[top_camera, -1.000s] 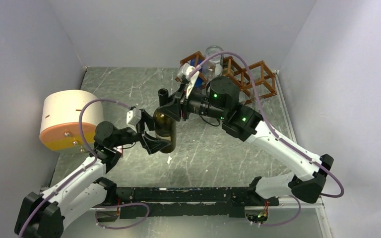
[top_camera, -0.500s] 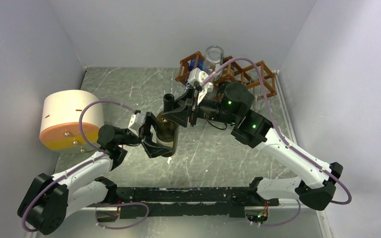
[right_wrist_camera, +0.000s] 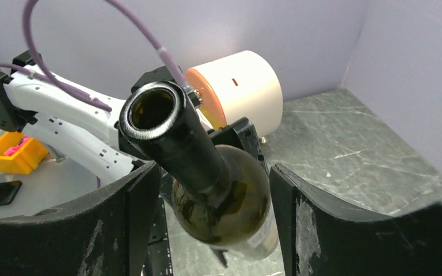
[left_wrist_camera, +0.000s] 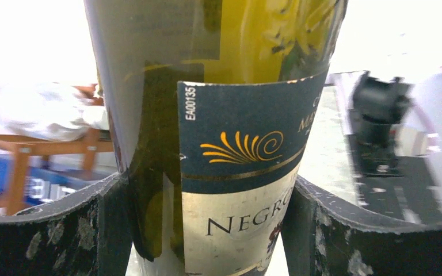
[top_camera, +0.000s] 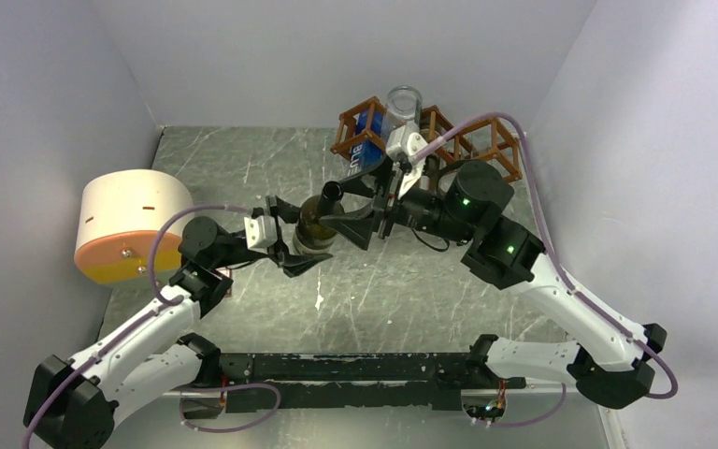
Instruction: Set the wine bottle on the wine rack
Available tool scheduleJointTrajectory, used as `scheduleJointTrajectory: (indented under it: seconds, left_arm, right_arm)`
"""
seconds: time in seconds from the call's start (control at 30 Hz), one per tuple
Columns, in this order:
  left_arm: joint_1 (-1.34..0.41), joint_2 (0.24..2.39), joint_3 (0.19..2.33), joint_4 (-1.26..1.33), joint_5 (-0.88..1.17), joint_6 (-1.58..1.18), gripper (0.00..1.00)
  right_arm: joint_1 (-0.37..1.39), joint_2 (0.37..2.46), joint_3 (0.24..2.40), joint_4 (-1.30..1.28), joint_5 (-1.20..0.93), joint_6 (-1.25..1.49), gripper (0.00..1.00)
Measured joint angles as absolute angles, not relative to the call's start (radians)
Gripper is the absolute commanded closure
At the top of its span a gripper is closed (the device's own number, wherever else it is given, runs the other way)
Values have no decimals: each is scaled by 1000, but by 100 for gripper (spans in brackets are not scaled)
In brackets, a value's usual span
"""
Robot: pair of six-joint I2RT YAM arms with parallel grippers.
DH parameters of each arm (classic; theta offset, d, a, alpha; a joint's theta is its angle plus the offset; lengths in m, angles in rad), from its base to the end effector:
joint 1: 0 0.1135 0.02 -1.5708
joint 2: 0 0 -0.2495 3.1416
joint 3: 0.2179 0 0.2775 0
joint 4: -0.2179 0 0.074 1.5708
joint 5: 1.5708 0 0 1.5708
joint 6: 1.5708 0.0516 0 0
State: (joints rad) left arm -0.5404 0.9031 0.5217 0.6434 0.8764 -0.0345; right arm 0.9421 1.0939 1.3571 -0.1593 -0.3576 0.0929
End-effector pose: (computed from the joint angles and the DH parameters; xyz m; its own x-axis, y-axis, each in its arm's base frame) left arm 0.1877 -0.1589 0.2920 0.1887 -0.1389 -0.9722 0.9728 0.1622 0.1656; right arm 0.1460 0.2315 0.4763 -0.0286 0.1085 -0.9937 -0.9639 0.2604 0.0561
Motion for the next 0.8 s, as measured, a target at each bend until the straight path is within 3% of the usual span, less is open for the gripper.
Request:
scheduleJointTrajectory:
  seconds: [0.4, 0.8]
  left_arm:
    - [-540, 928, 664, 547, 556, 483, 93]
    - [-540, 1083, 912, 438, 442, 984, 93]
  right_arm:
    - [942, 1000, 1415, -269, -318, 64, 25]
    - [942, 893, 1438, -385, -260, 44, 24]
